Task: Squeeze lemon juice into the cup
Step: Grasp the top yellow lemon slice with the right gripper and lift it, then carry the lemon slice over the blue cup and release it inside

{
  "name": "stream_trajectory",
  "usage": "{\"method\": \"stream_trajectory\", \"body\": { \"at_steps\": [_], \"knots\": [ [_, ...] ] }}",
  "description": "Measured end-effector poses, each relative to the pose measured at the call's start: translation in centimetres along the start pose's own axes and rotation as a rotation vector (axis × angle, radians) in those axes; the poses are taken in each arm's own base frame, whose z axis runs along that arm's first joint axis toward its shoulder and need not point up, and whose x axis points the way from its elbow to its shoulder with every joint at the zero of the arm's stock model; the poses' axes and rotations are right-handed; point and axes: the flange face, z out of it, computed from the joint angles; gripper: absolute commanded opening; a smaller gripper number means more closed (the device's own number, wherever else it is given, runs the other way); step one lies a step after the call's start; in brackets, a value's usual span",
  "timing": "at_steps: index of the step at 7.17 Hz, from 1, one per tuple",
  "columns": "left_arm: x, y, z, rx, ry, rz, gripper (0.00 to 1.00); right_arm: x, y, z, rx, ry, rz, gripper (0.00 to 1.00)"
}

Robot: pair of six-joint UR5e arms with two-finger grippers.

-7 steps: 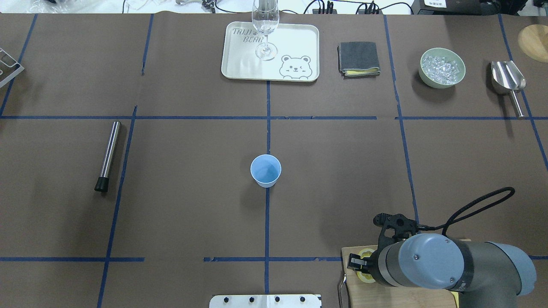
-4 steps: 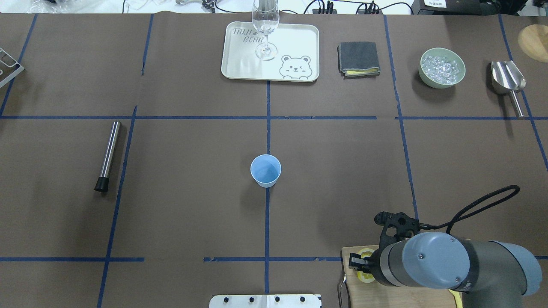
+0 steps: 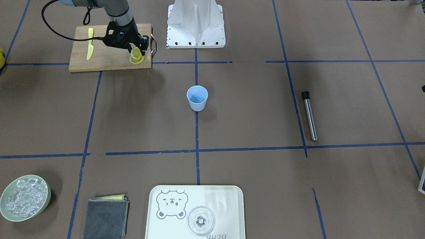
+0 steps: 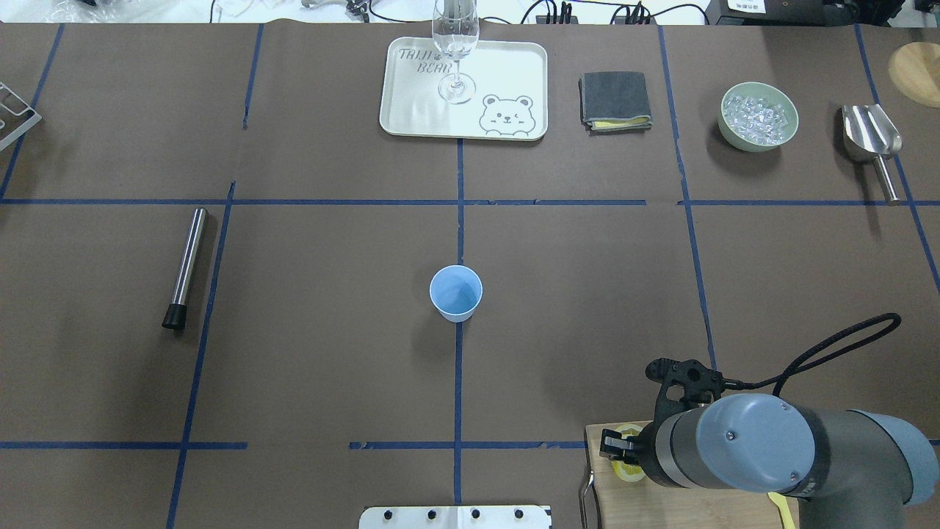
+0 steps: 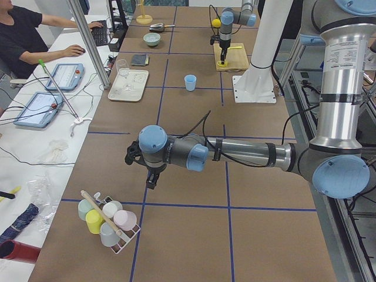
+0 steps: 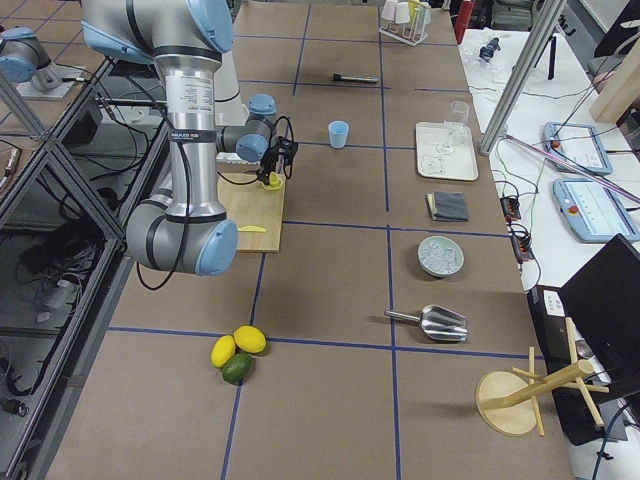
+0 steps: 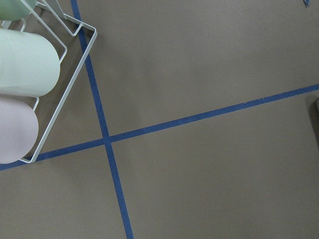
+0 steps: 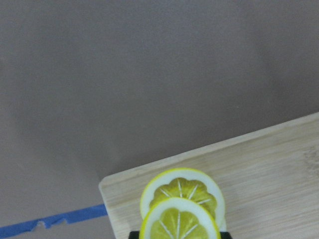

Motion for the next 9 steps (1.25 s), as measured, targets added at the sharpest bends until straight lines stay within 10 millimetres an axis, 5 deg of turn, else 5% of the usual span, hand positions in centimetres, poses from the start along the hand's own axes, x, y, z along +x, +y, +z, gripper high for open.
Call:
{"method": "stream_trajectory", "body": {
  "at_steps": [5,9],
  "knots": [
    [-0.2,0.6,0.1,-0.004,0.002,-0.005,1.00,-1.1,-2.6,-2.5,0.039,-0.052,0.036,0.62],
    [0.0,1.0,0.0,-0.002,0.002,-0.004,1.00,-4.8,-4.4,-5.1,0.071,-0.127,0.056,0.62]
  ]
}}
